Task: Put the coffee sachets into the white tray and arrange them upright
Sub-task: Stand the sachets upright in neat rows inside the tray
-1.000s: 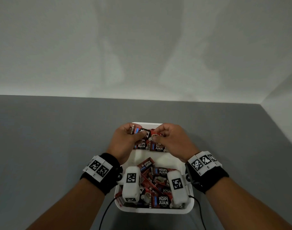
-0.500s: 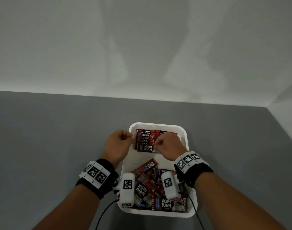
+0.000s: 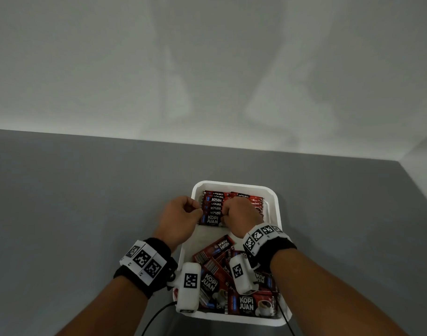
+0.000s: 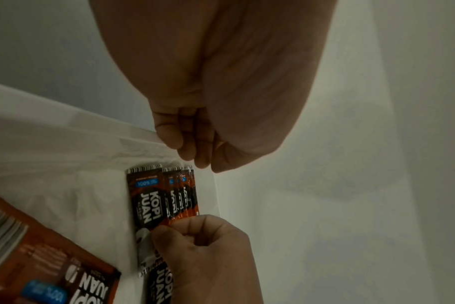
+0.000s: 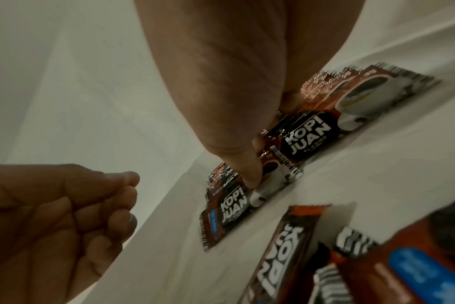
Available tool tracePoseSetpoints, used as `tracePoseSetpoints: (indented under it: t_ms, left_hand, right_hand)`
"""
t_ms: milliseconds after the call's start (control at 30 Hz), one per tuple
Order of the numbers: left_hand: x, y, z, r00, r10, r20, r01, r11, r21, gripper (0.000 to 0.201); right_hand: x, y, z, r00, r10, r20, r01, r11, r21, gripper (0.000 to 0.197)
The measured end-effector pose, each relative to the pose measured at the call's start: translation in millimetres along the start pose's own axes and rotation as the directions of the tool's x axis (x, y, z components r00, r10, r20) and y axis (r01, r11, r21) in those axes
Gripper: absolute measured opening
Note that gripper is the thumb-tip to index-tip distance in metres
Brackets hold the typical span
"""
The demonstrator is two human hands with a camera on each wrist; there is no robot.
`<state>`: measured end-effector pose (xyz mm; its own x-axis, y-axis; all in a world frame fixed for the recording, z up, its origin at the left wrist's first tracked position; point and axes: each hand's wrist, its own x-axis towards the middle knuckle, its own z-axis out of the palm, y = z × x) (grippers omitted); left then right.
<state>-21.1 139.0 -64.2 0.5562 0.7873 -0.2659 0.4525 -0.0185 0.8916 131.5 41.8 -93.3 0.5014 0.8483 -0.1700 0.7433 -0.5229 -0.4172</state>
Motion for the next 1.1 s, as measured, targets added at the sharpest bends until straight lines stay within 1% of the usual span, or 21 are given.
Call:
tracePoseSetpoints:
  t_ms: [100,167,233,267,300,367,433,500,567,667,733,800,867,933,1033,1100]
  left_hand:
    - [-2,2,0,0.999,0.031,0.042,-0.033,0.998,0.044,0.004]
    - [-3,2,-1,0.995,0.056,0.078,-0.065,0.992,0.112,0.006]
    - [-7,5,-1,0.983,0.088,0.159,-0.122,0.969,0.215,0.010]
    - [-8,6,0,0.968,0.095,0.231,-0.161,0.945,0.286,0.012]
    - [-11,7,2,0.944,0.089,0.316,-0.207,0.908,0.363,0.014]
    - [-17,11,10,0.888,0.037,0.459,-0.292,0.817,0.497,0.022]
    - [-22,14,20,0.847,-0.014,0.531,-0.353,0.732,0.583,0.029]
    - [-23,15,28,0.825,-0.036,0.565,-0.405,0.660,0.633,0.030]
    - [-24,15,35,0.821,-0.048,0.569,-0.429,0.607,0.669,0.032]
    - [-23,14,39,0.832,-0.041,0.554,-0.440,0.559,0.703,0.038]
    - [-22,12,40,0.831,-0.054,0.554,-0.442,0.539,0.716,0.040]
    - [-20,7,42,0.832,-0.065,0.550,-0.440,0.528,0.727,0.039]
    - [-20,4,42,0.840,-0.063,0.539,-0.428,0.535,0.728,0.038]
    - [-19,3,42,0.849,-0.062,0.525,-0.405,0.561,0.722,0.035]
    - [-16,4,40,0.875,-0.014,0.483,-0.370,0.624,0.688,0.024]
    - [-14,6,37,0.897,-0.001,0.443,-0.322,0.685,0.653,0.020]
  right_hand:
    - [-3,2,-2,1.000,0.012,0.006,-0.012,1.000,0.020,0.002]
    - [-8,8,-9,1.000,0.022,-0.021,-0.020,0.997,0.074,0.006]
    - [-18,15,-20,1.000,0.017,-0.018,-0.014,0.992,0.124,0.007]
    - [-26,18,-26,1.000,0.006,0.022,-0.008,0.993,0.122,0.005]
    - [-34,22,-32,0.996,-0.009,0.090,0.000,0.995,0.101,0.005]
    - [-52,26,-41,0.966,-0.026,0.257,0.023,1.000,0.013,0.019]
    - [-67,26,-44,0.924,-0.008,0.383,0.042,0.996,-0.080,0.039]
    - [-79,25,-40,0.896,0.021,0.444,0.051,0.987,-0.150,0.052]
    - [-85,23,-34,0.885,0.014,0.466,0.077,0.982,-0.174,0.056]
    - [-89,21,-29,0.888,0.001,0.460,0.083,0.983,-0.161,0.057]
    - [-90,21,-28,0.892,0.000,0.452,0.081,0.984,-0.160,0.061]
    - [-92,19,-27,0.893,-0.004,0.449,0.089,0.982,-0.168,0.057]
    - [-92,19,-25,0.888,-0.013,0.460,0.102,0.981,-0.168,0.049]
    - [-93,19,-25,0.885,-0.022,0.464,0.105,0.982,-0.154,0.044]
    - [-94,20,-25,0.891,-0.037,0.452,0.088,0.992,-0.093,0.043]
    - [-96,20,-25,0.900,-0.054,0.433,0.087,0.995,-0.057,0.040]
